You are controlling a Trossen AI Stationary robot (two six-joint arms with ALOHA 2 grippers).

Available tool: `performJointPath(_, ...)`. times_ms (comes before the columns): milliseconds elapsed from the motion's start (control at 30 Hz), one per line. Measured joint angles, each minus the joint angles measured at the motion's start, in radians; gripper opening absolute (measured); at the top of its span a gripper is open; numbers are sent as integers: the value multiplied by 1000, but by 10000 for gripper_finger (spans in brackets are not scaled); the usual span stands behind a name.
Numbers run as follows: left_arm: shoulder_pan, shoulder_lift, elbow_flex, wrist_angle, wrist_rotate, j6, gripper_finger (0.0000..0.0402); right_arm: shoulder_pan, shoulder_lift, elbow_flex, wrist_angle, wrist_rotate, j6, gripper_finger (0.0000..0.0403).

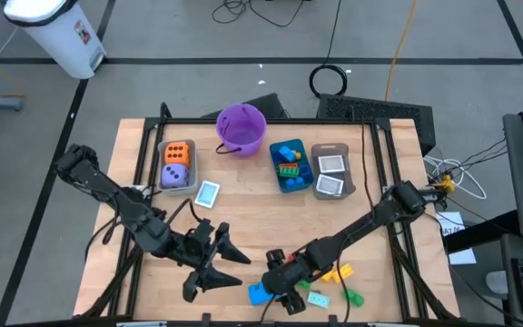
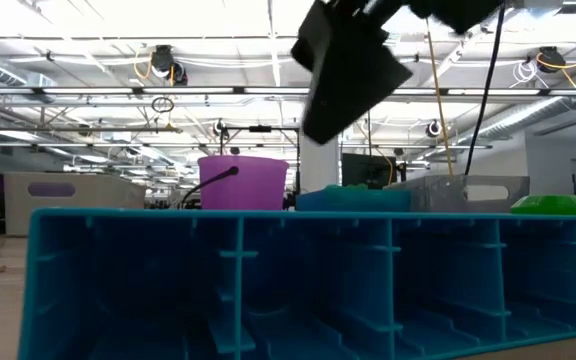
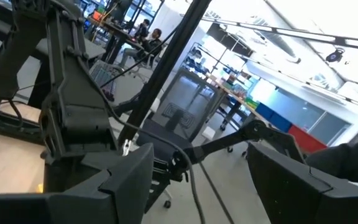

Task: Pick & Place Toys
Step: Put the blue game piece into the blue bin

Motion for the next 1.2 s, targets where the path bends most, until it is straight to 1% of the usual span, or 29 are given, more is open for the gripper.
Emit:
performJointPath(200,0,0,0,-21,0,2,266,-1,41,0,3,3,3,308)
performJointPath(500,14,0,0,-43,0,-1,266,-8,39,-2,1,9,-25,310)
performJointPath(767,14,0,0,-44,0,3,266,-8,39,-72,49,12,18,308)
performJointPath(933,14,0,0,-48,0,3,266,-8,39,-107,66,85,55,303)
performJointPath(1033,14,0,0,-48,0,3,266,-8,38,-110,70,111,60,300)
performJointPath(1200,14,0,0,-49,0,2,266,-14,37,-111,70,113,54,289)
